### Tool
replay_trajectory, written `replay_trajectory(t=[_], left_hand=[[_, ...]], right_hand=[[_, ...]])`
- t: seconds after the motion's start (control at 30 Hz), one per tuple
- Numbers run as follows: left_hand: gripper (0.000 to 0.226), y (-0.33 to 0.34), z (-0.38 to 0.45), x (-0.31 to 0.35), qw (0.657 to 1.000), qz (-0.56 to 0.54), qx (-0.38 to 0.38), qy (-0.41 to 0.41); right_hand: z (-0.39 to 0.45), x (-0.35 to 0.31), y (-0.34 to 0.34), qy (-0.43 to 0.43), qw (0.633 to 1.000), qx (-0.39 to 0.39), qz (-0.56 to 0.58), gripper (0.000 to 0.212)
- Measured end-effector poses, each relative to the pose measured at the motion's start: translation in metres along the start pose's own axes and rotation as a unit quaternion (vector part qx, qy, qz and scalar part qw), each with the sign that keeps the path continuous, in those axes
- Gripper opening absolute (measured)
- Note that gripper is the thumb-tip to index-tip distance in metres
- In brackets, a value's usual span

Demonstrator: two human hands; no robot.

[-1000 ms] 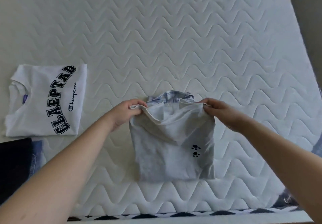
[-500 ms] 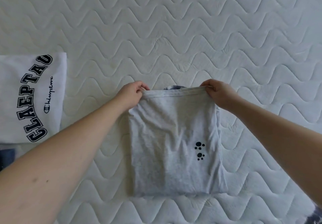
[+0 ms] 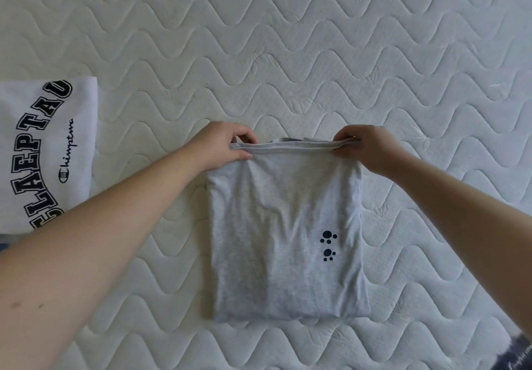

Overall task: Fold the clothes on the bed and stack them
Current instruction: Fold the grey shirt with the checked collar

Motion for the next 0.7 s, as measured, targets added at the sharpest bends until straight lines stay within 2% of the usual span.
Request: replay_trajectory(t=[0.13,0.23,0.3,0.37,0.47,0.53,0.63,0.7], left_hand=[[0.032,0.014,0.011,0.002,1.0,-0.021,0.008,0.001],[0.032,0.019,0.017,-0.01,0.997,0.039,0.04,-0.045],[0.044,0.023,0.02,-0.019,0.994,0.075,0.033,-0.069],[0.061,0.029,0.022,-0.025,0.986,0.129,-0.026,-0.103],[0.072,0.036,0.023,-0.028,0.941,0.287,-0.121,-0.129],[0.07,0.04,0.023,-0.018,0.928,0.32,-0.16,-0.107],[0.052,0.048,0.018,-0.01,0.944,0.244,-0.203,-0.093],[0.061,0.051,0.008,-0.007,0.946,0.222,-0.219,-0.09]], right_hand=[[0.005,0.006,0.01,0.015,1.0,0.003,-0.023,0.006],[0.012,0.008,0.018,0.038,0.997,0.007,-0.064,0.012],[0.015,0.009,0.026,0.051,0.996,-0.019,-0.073,0.019],[0.017,0.007,0.033,0.054,0.993,-0.069,-0.077,0.041],[0.019,0.003,0.038,0.065,0.983,-0.134,-0.107,0.07],[0.018,0.001,0.044,0.071,0.969,-0.181,-0.151,0.068],[0.012,-0.002,0.055,0.07,0.957,-0.223,-0.172,0.053],[0.007,-0.005,0.057,0.064,0.959,-0.22,-0.168,0.046]])
Point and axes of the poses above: each hand's wrist, its own z-axis towards the middle knuckle, its own y-axis out of the palm, x = y × z, the point moved 7 cm from there along z, towards the middle knuckle, and after that the axes turned 1 degree about z, right-handed, at the moved point
